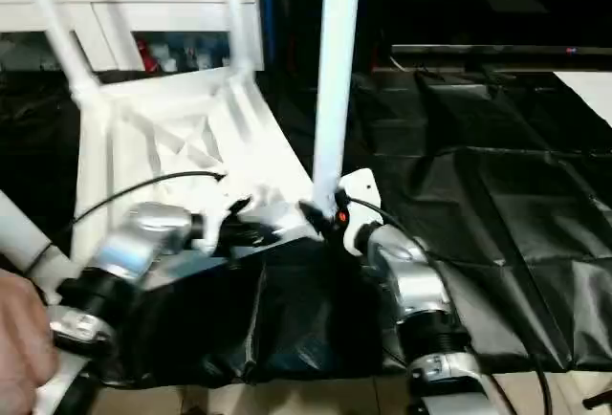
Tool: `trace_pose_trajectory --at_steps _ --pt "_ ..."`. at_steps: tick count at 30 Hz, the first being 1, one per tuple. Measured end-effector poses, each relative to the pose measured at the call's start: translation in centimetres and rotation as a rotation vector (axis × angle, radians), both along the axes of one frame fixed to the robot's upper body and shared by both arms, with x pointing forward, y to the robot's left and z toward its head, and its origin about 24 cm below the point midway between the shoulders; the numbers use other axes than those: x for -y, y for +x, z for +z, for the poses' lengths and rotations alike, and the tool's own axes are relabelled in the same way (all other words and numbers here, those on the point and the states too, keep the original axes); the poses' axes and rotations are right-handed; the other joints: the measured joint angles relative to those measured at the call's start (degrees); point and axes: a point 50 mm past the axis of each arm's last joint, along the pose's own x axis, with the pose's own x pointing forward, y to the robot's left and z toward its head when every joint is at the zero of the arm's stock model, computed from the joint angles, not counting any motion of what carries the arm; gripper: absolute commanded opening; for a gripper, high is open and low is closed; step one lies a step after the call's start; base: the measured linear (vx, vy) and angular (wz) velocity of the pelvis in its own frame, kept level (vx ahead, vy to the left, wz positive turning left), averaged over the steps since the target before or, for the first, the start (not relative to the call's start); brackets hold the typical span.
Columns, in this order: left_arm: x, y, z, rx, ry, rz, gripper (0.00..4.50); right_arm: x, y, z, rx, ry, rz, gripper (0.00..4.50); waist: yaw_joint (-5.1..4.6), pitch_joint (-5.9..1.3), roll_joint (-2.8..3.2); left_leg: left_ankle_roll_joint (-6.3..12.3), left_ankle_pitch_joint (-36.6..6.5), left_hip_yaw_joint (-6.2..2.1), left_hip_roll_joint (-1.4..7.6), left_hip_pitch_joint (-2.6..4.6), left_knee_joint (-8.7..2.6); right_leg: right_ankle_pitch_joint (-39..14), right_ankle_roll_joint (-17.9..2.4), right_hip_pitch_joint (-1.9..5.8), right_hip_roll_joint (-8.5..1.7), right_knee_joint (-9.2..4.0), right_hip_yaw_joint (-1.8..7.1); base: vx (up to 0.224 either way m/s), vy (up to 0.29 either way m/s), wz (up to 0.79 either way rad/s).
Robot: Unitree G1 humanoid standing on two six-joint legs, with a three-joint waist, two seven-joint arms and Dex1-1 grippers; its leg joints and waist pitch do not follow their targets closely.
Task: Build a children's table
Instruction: Rotate leg to tighten
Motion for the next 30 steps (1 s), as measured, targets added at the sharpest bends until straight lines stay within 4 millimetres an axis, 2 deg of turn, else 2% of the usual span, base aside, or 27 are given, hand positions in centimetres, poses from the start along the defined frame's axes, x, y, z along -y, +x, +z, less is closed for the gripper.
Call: trace_pose_trajectory --at_steps 6,14,21,25,30 --pt "0.4 -0.1 0.2 0.011 -0.008 -0.018 0.00 0.1 -0.3 0.2 0.015 -0.010 -0.001 3.84 0.13 0.01 0.20 0.00 0.0 -0.01 -0.03 -0.19 -0.07 0.0 0.0 0.02 0.00 -0.19 0.00 0.000 0.000 0.00" --pt "-0.2 -0.4 0.4 0.016 -0.015 -0.054 0.00 1.0 -0.7 0.5 0.022 -0.030 0.146 4.39 0.11 0.04 0.22 0.01 0.0 -0.01 0.03 -0.26 -0.23 0.1 -0.1 -0.05 0.02 -0.19 -0.07 0.000 0.000 0.00" --pt "-1.4 -0.8 0.4 0.009 -0.014 -0.090 0.00 2.5 -1.4 1.0 0.018 -0.118 0.332 4.46 0.13 0.11 0.17 0.01 0.0 0.03 0.03 -0.26 -0.22 0.0 -0.1 -0.04 0.01 -0.20 -0.06 0.000 0.000 0.00" --pt "-1.7 -1.0 0.5 0.005 -0.027 -0.125 0.00 3.3 -1.6 1.3 0.014 -0.136 0.387 4.46 0.22 0.29 0.63 0.01 0.0 0.03 0.03 -0.29 -0.22 0.1 -0.1 -0.04 0.01 -0.20 -0.06 0.000 0.000 0.00" --pt "-2.3 -1.3 0.6 -0.010 -0.039 -0.190 0.00 4.2 -1.9 1.6 0.003 -0.150 0.447 4.46 0.99 0.49 1.09 0.01 0.0 0.04 0.05 -0.35 -0.19 0.0 -0.1 -0.04 0.02 -0.20 -0.09 0.000 0.000 0.00"
